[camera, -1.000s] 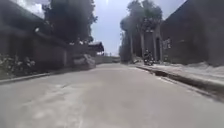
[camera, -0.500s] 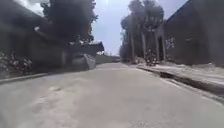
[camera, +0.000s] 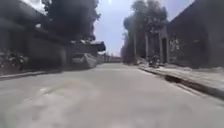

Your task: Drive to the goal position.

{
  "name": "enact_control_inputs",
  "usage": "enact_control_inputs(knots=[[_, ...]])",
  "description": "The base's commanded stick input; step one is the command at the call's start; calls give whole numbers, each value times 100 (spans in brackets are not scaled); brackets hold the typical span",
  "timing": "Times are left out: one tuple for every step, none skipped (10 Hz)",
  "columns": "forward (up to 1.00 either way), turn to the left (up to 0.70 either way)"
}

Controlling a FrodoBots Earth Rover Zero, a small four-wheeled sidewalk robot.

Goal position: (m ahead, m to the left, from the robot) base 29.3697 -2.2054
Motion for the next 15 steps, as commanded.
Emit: enact_control_inputs(knots=[[70, -35], [70, -35], [70, -35], [70, -35], [70, -35], [70, -14], [70, 0], [70, 0], [70, 0], [70, 0], [70, 0], [70, 0], [70, 0], [70, 0], [70, 0]])
